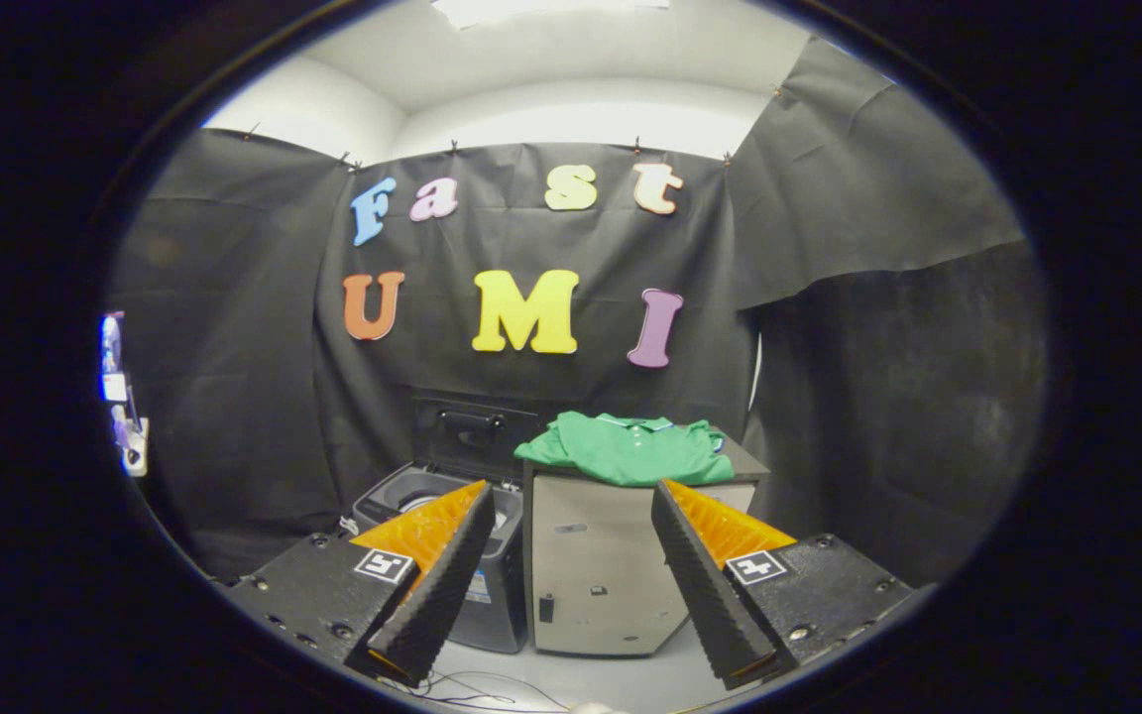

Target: Put the clothes into the washing machine and then close the washing machine lid.

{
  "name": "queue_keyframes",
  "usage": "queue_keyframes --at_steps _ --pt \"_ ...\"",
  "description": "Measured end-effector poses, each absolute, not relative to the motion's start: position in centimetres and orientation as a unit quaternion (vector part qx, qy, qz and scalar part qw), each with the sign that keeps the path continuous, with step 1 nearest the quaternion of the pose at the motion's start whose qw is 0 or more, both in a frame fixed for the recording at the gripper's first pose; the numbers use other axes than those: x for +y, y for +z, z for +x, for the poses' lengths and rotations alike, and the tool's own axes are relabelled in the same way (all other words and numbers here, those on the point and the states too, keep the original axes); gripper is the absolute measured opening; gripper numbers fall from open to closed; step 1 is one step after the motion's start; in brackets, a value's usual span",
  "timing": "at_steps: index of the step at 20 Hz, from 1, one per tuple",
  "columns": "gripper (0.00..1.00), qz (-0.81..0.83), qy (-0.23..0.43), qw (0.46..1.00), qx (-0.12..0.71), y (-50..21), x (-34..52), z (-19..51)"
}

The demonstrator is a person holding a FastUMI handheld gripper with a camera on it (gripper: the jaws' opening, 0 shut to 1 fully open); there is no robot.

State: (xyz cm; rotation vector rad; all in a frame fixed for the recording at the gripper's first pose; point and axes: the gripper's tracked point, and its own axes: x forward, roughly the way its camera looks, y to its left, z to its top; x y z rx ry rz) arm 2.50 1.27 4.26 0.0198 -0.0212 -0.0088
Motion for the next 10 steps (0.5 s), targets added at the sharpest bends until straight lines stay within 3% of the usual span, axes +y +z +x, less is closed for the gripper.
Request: queue_keyframes --at_steps 10 --pt "0.99 0.010 -0.045 0.999 -0.017 12.0 -5.3 13.7"
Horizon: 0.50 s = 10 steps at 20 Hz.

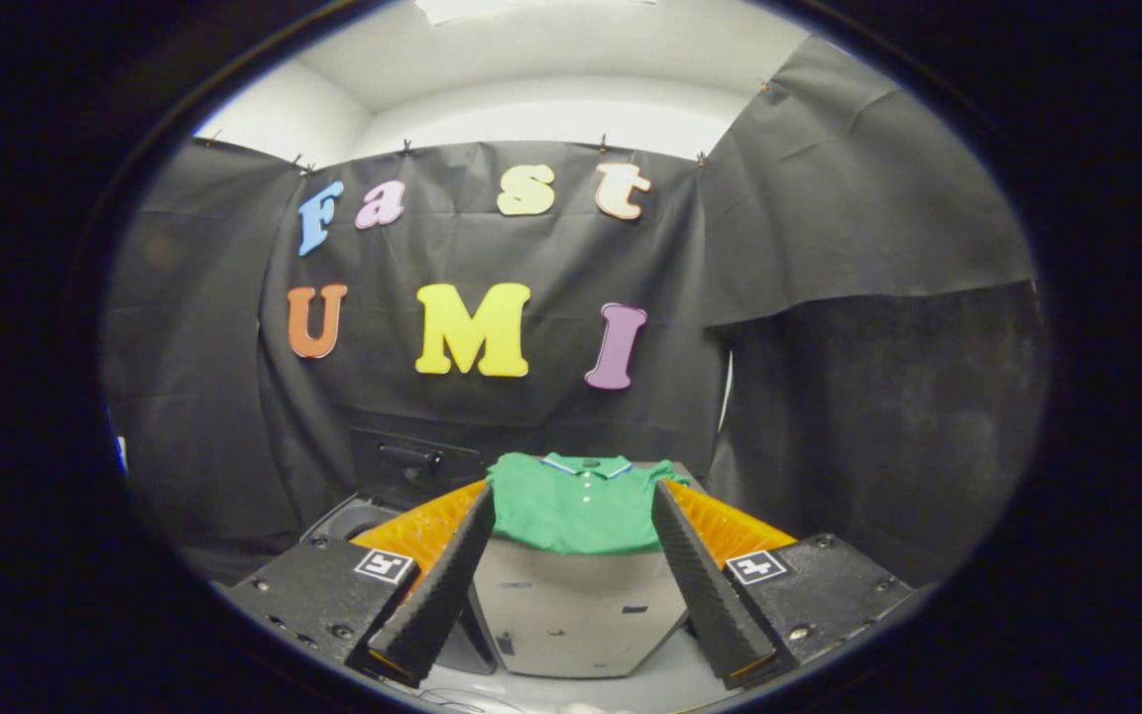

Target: Put the clothes into the washing machine and then close the washing machine lid.

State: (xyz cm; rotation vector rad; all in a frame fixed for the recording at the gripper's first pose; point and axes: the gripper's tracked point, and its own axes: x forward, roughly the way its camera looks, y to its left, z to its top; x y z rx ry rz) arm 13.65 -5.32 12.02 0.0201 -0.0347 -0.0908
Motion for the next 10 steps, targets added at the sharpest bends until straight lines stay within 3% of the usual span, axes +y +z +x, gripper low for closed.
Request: queue_keyframes --at_steps 10 --pt "1.00 0.019 -0.012 0.995 0.096 11.3 -6.2 33.9"
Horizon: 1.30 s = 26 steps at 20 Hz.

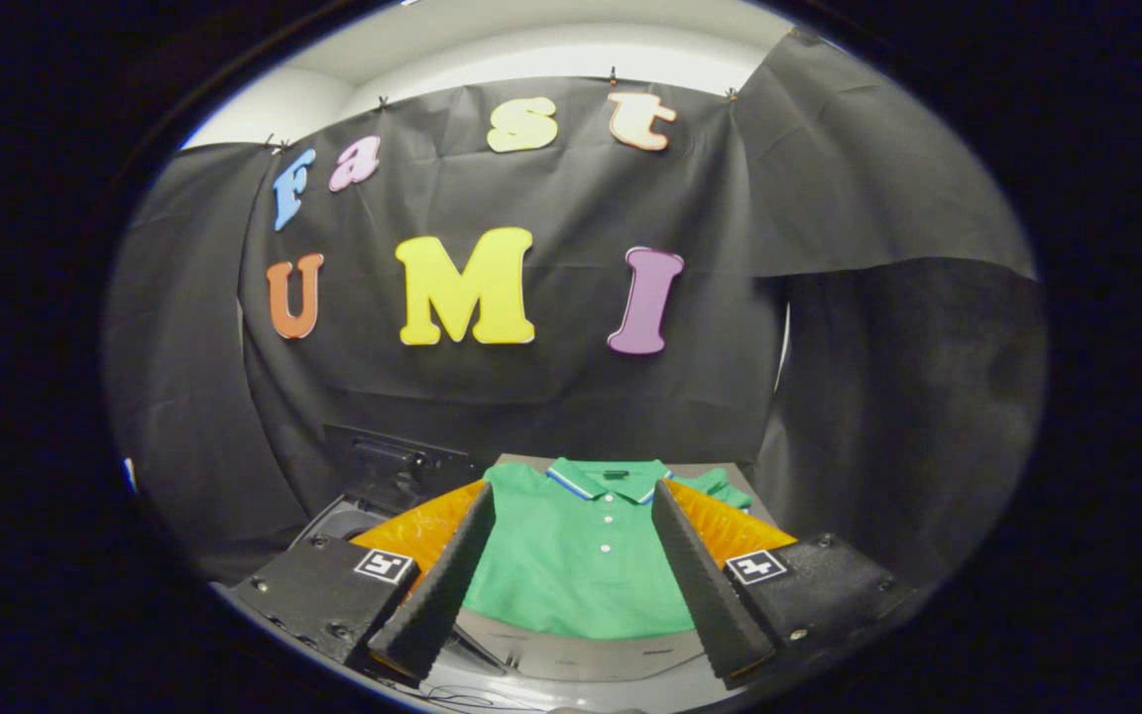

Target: Put the clothes into the washing machine and then close the washing machine lid.

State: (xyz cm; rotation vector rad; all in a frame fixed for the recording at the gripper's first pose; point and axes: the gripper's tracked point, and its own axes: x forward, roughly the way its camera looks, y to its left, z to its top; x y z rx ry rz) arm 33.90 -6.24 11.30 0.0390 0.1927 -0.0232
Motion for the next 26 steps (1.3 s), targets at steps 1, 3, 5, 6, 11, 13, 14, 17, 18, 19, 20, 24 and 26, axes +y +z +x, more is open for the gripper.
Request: queue_keyframes --at_steps 1,3,5,6,11,13,14,17,18,19,20,24,26 --pt "1.00 0.017 -0.013 0.993 0.114 10.4 -6.4 35.7" --pt "1.00 0.029 -0.020 0.987 0.155 8.1 -6.6 38.8" --pt "1.00 0.044 -0.031 0.979 0.197 5.3 -7.0 41.6" --pt "1.00 0.043 -0.031 0.974 0.219 3.5 -7.0 42.5" --pt "1.00 0.045 -0.049 0.962 0.264 -1.2 -8.2 45.3" --pt "1.00 0.042 -0.049 0.958 0.279 -1.4 -8.4 45.2" --pt "1.00 0.038 -0.048 0.956 0.287 -1.4 -8.3 45.1" --pt "1.00 0.046 -0.056 0.946 0.316 -1.8 -8.3 45.7" --pt "1.00 0.050 -0.058 0.943 0.324 -1.8 -8.5 45.8" --pt "1.00 0.053 -0.060 0.940 0.331 -1.9 -8.5 45.8" --pt "1.00 0.053 -0.062 0.940 0.332 -1.8 -8.4 45.7" --pt "0.96 0.054 -0.069 0.932 0.353 -1.6 -8.2 45.5" --pt "0.93 0.053 -0.070 0.927 0.364 -1.6 -8.0 45.4"
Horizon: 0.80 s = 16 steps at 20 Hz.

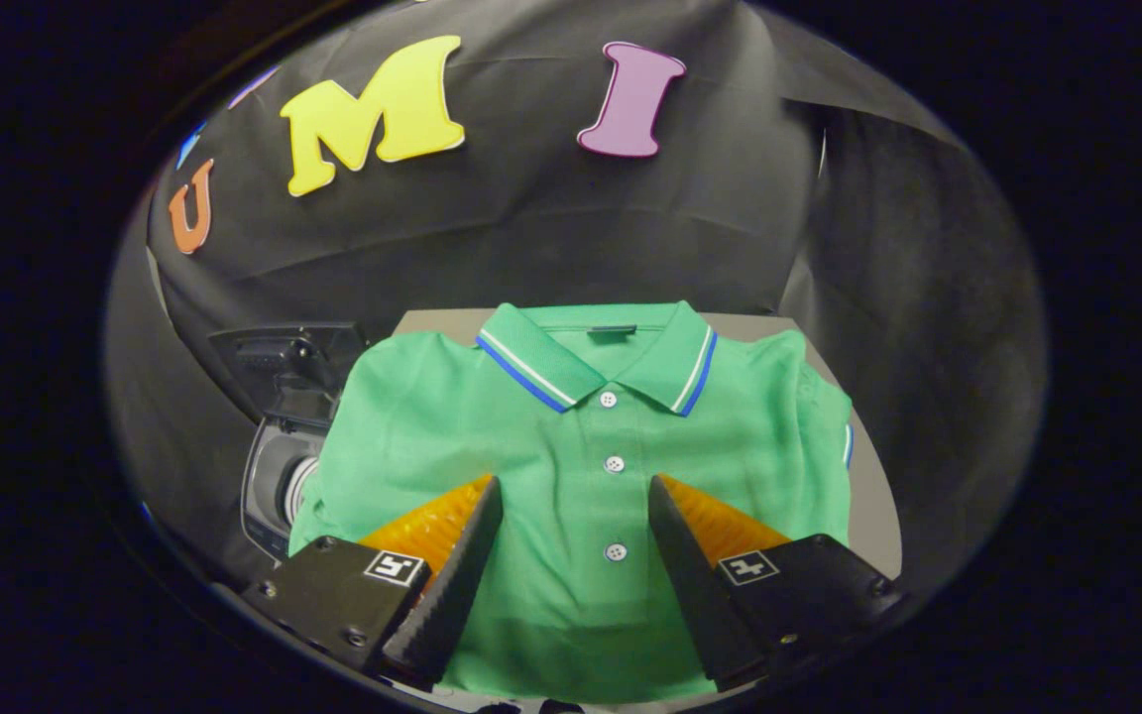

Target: Put the clothes into the washing machine and then close the washing machine lid.

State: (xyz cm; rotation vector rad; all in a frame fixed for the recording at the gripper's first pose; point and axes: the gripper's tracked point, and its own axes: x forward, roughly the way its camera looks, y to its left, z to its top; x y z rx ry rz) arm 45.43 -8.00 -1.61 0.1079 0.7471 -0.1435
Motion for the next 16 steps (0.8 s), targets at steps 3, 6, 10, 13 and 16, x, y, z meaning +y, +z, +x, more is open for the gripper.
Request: queue_keyframes --at_steps 3,6,10,13,16 --pt "0.70 0.052 -0.072 0.925 0.370 -1.31 -7.94 45.65" --pt "0.35 0.042 -0.068 0.931 0.356 -1.49 -8.05 45.83" --pt "0.13 0.058 -0.053 0.937 0.341 -1.14 -8.07 46.19" --pt "0.08 0.055 -0.042 0.945 0.320 -1.04 -8.19 46.09" --pt "0.07 0.070 -0.034 0.949 0.305 -0.98 -8.18 46.10"
